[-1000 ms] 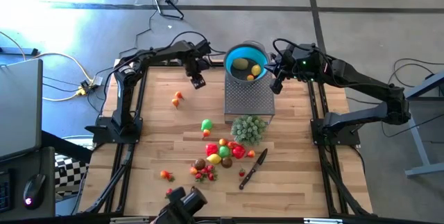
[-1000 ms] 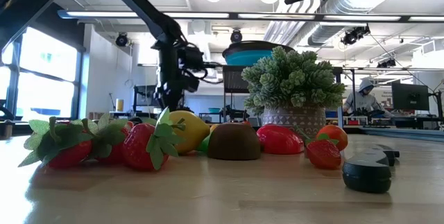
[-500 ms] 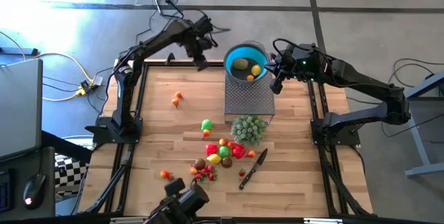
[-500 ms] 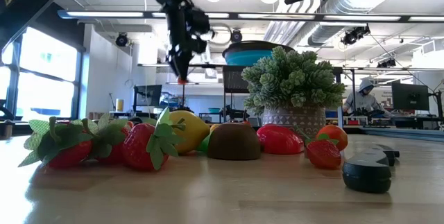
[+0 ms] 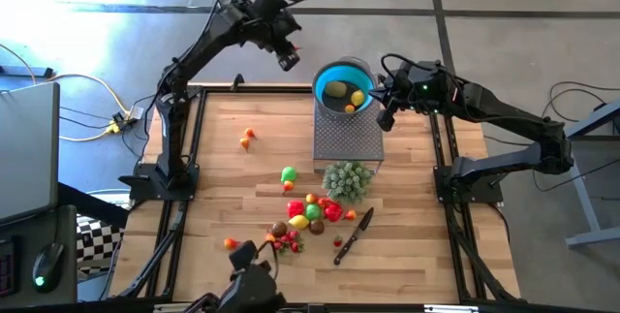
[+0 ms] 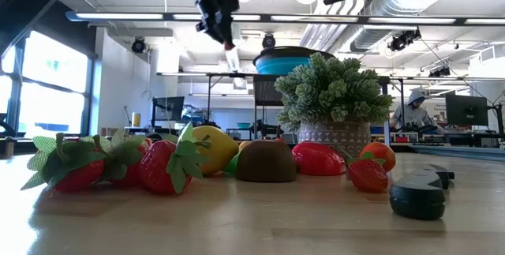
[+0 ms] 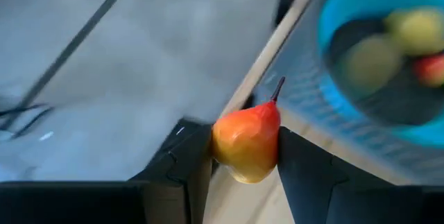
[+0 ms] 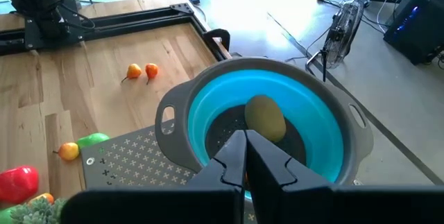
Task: Pick & Place Fruit
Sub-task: Put the orange pear into the blue strainer bowl
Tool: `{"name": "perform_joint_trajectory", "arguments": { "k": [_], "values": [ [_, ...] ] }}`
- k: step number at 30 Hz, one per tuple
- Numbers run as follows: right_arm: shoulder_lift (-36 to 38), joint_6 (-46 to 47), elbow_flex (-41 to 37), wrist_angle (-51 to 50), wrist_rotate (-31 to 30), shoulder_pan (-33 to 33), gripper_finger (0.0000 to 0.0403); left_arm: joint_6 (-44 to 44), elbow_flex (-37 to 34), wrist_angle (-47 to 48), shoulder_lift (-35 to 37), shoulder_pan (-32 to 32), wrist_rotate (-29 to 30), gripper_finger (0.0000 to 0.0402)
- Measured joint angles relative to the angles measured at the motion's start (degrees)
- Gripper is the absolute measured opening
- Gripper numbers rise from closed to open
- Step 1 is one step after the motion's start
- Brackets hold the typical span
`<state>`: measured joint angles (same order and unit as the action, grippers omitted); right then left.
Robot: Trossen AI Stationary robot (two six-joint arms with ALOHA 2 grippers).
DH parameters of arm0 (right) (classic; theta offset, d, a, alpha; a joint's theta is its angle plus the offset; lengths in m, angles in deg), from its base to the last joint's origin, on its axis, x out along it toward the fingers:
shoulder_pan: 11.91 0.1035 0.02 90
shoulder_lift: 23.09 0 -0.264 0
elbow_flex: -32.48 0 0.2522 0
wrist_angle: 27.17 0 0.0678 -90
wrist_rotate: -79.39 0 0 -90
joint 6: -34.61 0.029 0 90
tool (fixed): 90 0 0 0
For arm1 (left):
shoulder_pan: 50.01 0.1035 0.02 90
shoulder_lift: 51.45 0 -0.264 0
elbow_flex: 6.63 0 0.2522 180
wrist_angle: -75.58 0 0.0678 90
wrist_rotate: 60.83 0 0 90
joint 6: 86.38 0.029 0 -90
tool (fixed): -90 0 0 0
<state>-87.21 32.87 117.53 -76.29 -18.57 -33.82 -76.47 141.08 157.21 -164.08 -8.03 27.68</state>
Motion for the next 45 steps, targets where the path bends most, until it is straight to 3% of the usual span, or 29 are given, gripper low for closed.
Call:
{"name": "perform_joint_trajectory", "arguments": {
  "k": [8, 15, 29, 36, 40, 45],
  "values": [
    [-0.02, -1.56, 0.00, 4.83, 0.00, 0.00, 0.0002, -3.56, 0.11, -5.52, 0.05, -0.39, -15.45, 0.0143],
    [-0.07, -3.02, 0.02, 9.64, 0.79, 0.02, 0.0002, -7.34, 0.11, -11.79, 0.03, -1.89, -22.27, 0.0143],
    [-0.20, -2.70, 0.00, 14.27, 3.96, 0.07, 0.0002, -7.39, 0.11, -17.46, -0.04, -11.27, -22.43, 0.0143],
    [-2.19, -3.62, 0.02, 15.81, 3.55, 0.08, 0.0009, -7.41, 0.11, -18.00, -0.04, -12.92, -21.09, 0.0143],
    [-3.86, -4.42, 0.02, 16.73, 3.15, 0.74, 0.0052, -8.59, 0.11, -17.96, -0.05, -12.73, -20.83, 0.0143],
    [-4.48, -4.46, 0.02, 16.79, -5.25, 1.73, 0.0138, -8.72, 0.11, -17.25, -0.06, -12.76, -20.47, 0.0143]
  ]
}}
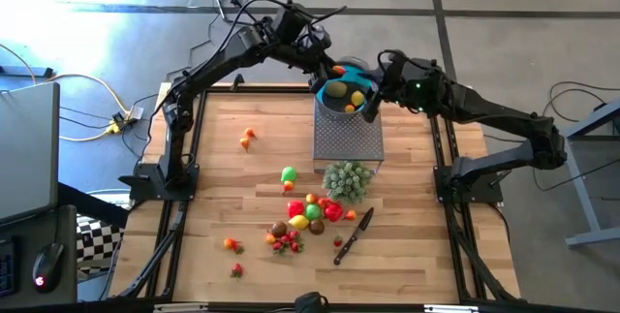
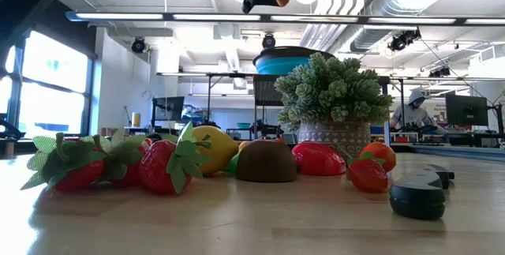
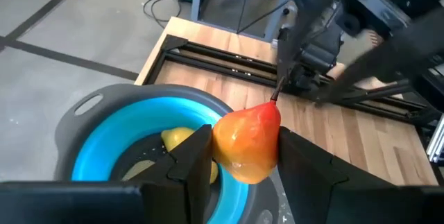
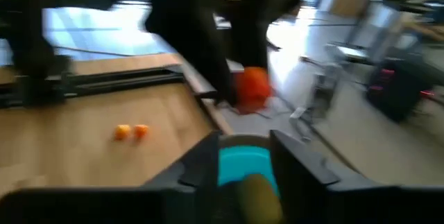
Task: Pick & Place Fruit
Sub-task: Put the orange pear into the blue strainer bowl
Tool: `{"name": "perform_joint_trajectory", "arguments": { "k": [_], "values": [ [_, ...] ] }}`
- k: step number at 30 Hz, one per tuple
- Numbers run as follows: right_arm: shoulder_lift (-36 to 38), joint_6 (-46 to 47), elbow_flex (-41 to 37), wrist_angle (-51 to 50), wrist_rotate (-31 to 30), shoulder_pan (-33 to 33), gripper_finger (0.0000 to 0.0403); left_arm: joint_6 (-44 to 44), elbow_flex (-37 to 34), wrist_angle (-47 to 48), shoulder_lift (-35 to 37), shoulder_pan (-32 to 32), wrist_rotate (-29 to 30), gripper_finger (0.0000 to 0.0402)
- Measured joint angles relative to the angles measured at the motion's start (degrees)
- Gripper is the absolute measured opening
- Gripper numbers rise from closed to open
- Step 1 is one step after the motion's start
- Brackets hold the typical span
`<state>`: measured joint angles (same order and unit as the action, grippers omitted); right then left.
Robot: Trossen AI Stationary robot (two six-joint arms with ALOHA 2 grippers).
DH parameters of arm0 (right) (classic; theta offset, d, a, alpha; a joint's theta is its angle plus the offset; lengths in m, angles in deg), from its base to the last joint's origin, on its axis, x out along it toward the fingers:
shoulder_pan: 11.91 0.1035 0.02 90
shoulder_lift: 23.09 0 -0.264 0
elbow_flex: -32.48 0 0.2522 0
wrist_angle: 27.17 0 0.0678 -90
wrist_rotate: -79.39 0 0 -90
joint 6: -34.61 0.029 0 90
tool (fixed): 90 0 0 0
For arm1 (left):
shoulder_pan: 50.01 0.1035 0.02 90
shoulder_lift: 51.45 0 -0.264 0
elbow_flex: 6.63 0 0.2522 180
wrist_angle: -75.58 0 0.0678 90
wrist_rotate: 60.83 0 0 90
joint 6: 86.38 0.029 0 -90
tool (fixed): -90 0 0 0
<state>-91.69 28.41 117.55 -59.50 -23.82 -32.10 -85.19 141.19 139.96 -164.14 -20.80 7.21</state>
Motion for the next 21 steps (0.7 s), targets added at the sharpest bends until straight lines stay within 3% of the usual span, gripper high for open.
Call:
{"name": "perform_joint_trajectory", "arguments": {
  "k": [3, 8, 21],
  "values": [
    [0.00, -0.67, 0.00, 0.28, -2.06, 0.00, 0.0180, 0.00, 0.00, 0.69, 0.00, 0.00, 0.02, 0.0143],
    [0.00, -1.99, 0.00, 2.01, 2.52, 0.07, 0.0211, -0.01, 0.00, 0.49, 0.00, 0.00, 0.00, 0.0143],
    [-0.37, -2.75, 0.00, 2.56, 6.47, -0.17, 0.0167, -0.05, 0.00, -0.39, 0.00, -2.00, -0.22, 0.0143]
  ]
}}
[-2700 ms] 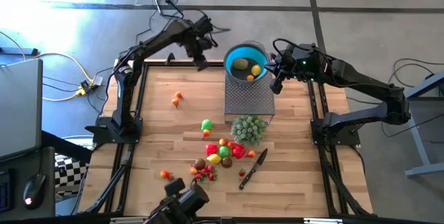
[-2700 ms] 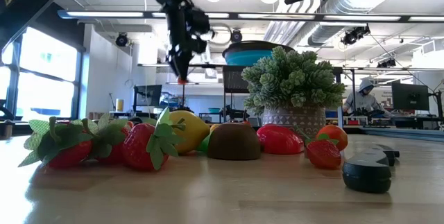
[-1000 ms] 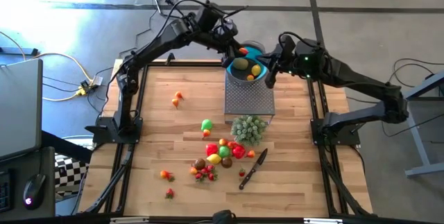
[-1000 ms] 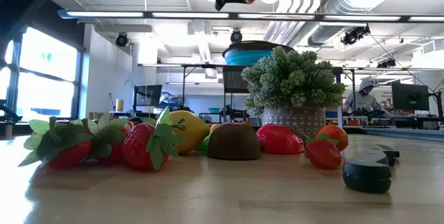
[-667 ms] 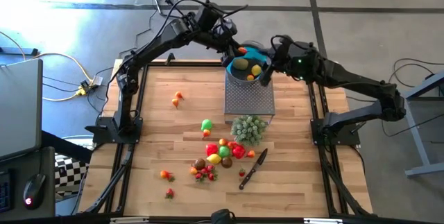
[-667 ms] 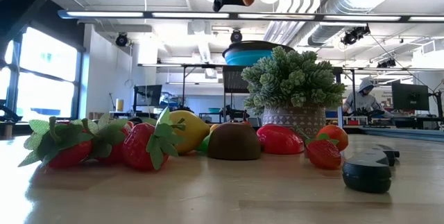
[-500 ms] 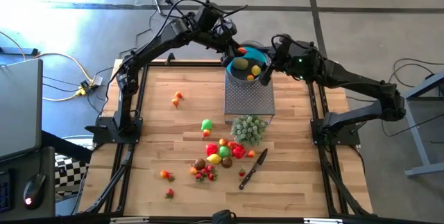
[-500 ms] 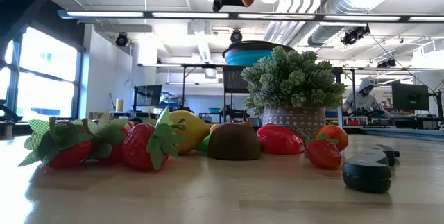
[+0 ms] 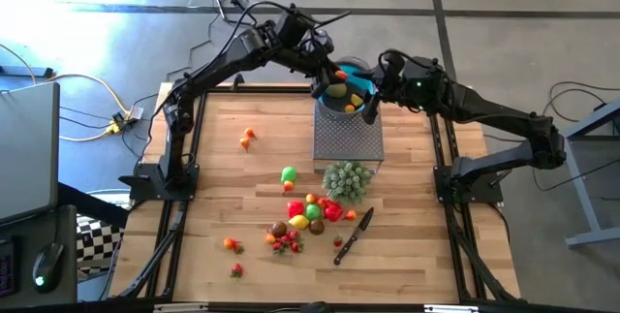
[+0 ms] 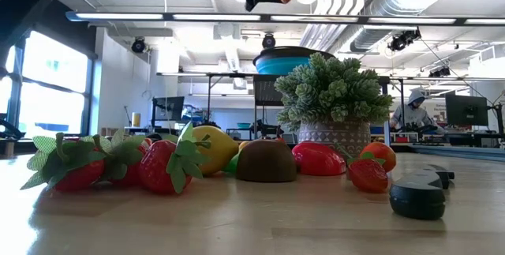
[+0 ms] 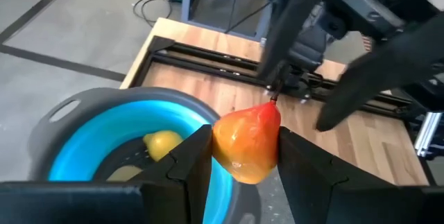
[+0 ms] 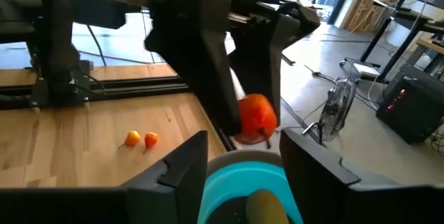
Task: Pick & Place Fruit
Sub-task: Put the orange pear into the blue strainer bowl
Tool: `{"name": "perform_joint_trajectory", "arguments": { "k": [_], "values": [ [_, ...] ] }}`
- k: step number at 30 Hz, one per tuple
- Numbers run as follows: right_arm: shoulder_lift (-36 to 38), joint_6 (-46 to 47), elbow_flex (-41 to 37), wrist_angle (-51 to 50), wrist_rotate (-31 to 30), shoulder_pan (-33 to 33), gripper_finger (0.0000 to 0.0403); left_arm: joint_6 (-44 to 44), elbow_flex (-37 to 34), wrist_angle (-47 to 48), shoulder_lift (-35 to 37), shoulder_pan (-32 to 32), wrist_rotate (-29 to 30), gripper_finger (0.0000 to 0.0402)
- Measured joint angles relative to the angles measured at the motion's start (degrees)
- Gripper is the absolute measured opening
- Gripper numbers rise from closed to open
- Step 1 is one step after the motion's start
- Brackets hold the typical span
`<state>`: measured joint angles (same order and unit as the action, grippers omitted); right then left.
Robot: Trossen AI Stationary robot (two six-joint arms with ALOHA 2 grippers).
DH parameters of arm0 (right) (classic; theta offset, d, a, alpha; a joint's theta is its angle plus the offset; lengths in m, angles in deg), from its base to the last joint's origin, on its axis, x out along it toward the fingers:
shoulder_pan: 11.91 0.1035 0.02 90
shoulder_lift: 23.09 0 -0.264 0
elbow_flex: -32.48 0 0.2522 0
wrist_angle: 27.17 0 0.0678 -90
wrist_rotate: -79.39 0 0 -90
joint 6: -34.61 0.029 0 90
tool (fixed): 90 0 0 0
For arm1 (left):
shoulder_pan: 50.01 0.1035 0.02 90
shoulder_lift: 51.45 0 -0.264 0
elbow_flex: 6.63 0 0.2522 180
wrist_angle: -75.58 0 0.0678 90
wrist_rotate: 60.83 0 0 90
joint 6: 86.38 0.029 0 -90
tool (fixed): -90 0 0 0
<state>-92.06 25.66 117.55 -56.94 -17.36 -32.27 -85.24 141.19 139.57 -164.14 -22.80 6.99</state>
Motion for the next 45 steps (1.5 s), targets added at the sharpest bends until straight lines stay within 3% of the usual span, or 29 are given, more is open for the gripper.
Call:
{"name": "perform_joint_trajectory", "arguments": {
  "k": [28, 45],
  "values": [
    [0.02, 0.11, 0.00, -0.02, 0.51, -0.04, 0.0008, -0.12, 0.02, 0.67, -0.01, 0.10, -0.31, 0.0143],
    [0.04, 0.09, 0.00, -0.06, 0.54, -0.04, 0.0004, -0.54, 0.02, 0.41, -0.02, 0.07, 1.88, 0.0145]
  ]
}}
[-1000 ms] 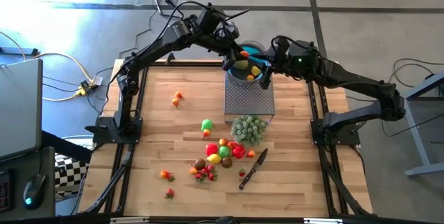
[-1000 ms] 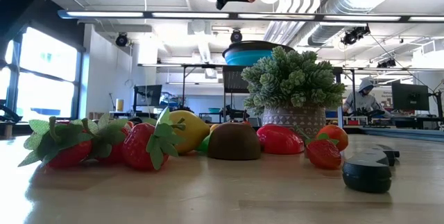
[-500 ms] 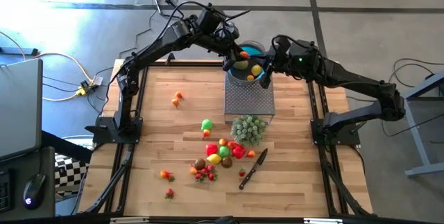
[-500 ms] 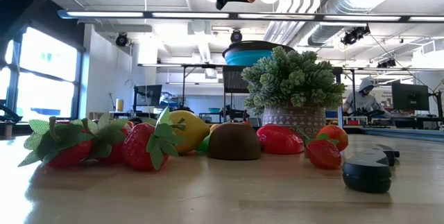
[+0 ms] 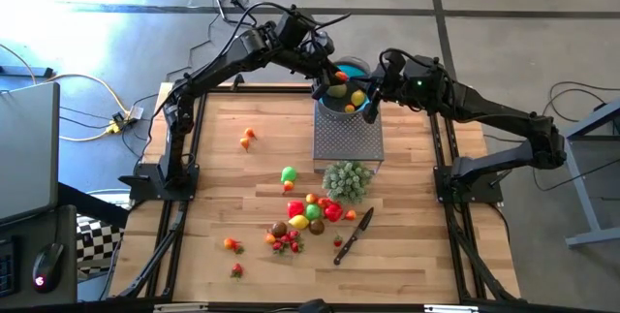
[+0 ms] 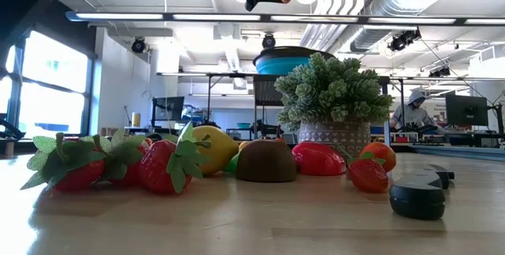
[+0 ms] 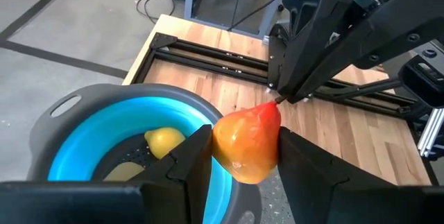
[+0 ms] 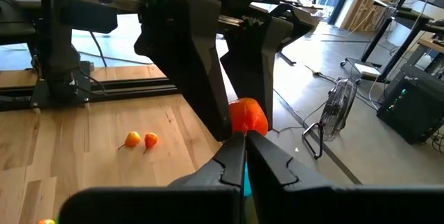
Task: Pick & Place Fruit
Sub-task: Put the orange pear into the blue strainer bowl
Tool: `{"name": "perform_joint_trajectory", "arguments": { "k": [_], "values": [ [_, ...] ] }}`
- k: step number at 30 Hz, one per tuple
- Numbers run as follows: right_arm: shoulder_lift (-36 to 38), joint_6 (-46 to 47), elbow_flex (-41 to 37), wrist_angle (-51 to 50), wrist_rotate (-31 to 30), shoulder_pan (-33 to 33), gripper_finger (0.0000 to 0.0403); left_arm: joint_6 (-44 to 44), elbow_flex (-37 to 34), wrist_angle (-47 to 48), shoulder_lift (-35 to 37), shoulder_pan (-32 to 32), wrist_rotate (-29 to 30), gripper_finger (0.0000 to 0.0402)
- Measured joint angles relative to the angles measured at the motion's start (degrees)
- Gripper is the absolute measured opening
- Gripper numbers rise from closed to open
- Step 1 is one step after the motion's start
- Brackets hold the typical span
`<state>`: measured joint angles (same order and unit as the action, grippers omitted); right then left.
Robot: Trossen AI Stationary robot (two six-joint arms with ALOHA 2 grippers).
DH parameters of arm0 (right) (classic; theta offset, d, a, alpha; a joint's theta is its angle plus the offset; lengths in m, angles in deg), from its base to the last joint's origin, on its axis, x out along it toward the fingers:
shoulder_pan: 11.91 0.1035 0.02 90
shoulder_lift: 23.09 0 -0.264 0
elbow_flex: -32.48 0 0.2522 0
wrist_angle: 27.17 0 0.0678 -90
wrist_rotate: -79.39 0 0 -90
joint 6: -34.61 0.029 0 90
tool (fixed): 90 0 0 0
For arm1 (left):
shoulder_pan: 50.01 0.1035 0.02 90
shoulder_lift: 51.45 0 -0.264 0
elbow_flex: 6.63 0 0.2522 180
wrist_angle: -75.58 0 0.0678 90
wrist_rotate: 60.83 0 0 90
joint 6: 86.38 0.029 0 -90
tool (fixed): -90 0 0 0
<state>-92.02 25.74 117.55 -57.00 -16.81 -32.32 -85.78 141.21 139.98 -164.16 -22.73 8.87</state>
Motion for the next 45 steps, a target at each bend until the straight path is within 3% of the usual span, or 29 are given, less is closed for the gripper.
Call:
{"name": "perform_joint_trajectory", "arguments": {
  "k": [13, 24, 34, 45],
  "values": [
    [0.02, -0.02, 0.00, 0.02, 0.44, 0.07, 0.0004, 0.78, 0.00, -1.68, 0.00, 0.11, 2.08, 0.0232],
    [0.02, -0.04, 0.00, 0.21, -6.27, -0.01, 0.0004, 0.81, 0.00, 0.62, -0.02, 0.47, 2.01, 0.0234],
    [0.02, 0.51, 0.00, -0.67, -5.41, -2.11, 0.0004, 0.62, 0.00, 0.64, -0.02, 0.47, 1.99, 0.0235],
    [-2.18, 9.67, 0.00, -7.00, -1.16, -7.11, 0.0004, 0.61, 0.00, -0.07, -0.02, 0.47, 1.99, 0.0235]
  ]
}}
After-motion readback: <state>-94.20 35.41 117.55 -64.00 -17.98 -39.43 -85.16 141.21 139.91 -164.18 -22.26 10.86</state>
